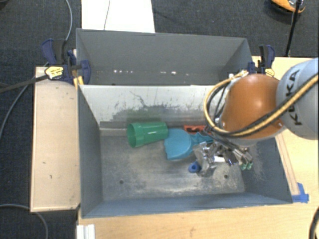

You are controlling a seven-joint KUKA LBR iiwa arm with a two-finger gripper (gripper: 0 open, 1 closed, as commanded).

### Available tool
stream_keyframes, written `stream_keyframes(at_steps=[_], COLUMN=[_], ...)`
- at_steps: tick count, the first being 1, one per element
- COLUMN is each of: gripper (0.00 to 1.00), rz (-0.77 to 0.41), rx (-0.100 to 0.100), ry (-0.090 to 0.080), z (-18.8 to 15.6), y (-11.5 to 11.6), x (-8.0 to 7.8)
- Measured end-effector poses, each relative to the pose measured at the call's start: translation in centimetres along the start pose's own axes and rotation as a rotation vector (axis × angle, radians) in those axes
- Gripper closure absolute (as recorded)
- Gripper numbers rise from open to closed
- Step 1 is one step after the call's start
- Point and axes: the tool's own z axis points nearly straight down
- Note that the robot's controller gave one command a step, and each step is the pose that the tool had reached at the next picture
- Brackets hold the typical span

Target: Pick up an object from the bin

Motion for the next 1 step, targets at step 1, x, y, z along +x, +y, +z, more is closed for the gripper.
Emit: stream_keyframes(at_steps=[1], gripper=[1.00], rz=[0.004], rx=[0.005], ry=[-0.020], z=[-6.10], y=[-0.18], x=[-1.50])
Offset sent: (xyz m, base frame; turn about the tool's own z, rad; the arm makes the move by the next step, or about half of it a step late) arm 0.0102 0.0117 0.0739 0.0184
